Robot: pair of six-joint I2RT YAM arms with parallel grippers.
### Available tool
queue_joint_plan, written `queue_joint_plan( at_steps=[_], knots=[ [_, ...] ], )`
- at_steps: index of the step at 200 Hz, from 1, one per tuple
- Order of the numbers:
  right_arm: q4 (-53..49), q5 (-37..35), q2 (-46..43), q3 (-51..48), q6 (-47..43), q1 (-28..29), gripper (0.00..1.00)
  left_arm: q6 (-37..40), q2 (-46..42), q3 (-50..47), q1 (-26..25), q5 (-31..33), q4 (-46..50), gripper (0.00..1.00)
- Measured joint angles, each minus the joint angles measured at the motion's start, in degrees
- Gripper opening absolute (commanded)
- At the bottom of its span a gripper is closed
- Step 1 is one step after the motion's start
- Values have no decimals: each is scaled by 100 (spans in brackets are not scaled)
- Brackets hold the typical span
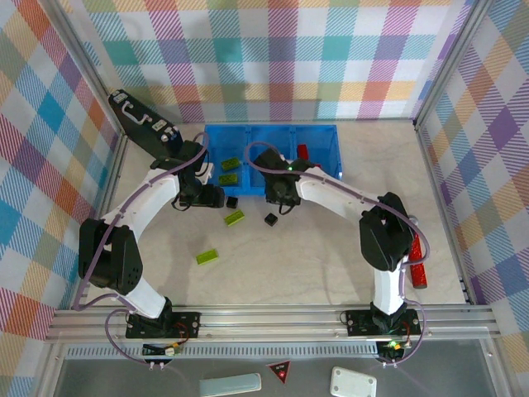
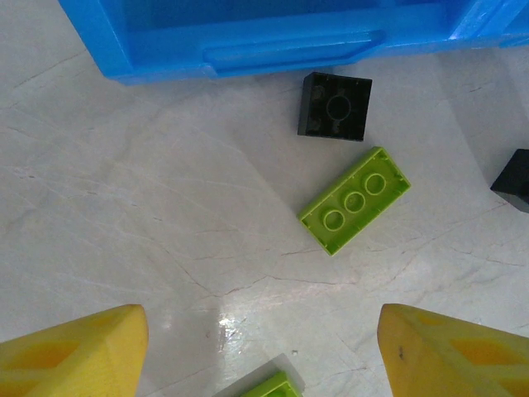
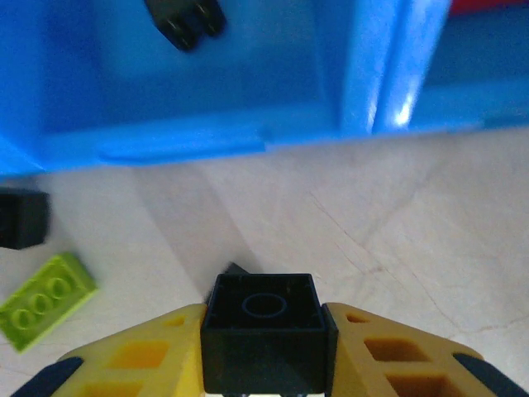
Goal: Sort the legos into containers by color
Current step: Place the lego in the container.
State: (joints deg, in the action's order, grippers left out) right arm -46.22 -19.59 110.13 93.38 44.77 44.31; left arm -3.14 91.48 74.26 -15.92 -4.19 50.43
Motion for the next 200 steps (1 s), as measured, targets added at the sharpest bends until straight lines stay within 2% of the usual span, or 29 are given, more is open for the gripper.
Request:
queue_joint_plan(
  at_steps=[43,91,128,200],
  knots=[
    [-81,9,562,984,-643,-72,40,2,0,0,0,46,0,73],
    [87,999,957,1384,-1222,-450,38,2,0,-28,0,79,-2,73],
    [201,1532,1252,1823,-1405,-717,38,2,0,-31,0,81,-2,73],
    [153,1847,2109,2789,-1574,-807,40,2,2,-31,0,83,-2,73]
  ],
)
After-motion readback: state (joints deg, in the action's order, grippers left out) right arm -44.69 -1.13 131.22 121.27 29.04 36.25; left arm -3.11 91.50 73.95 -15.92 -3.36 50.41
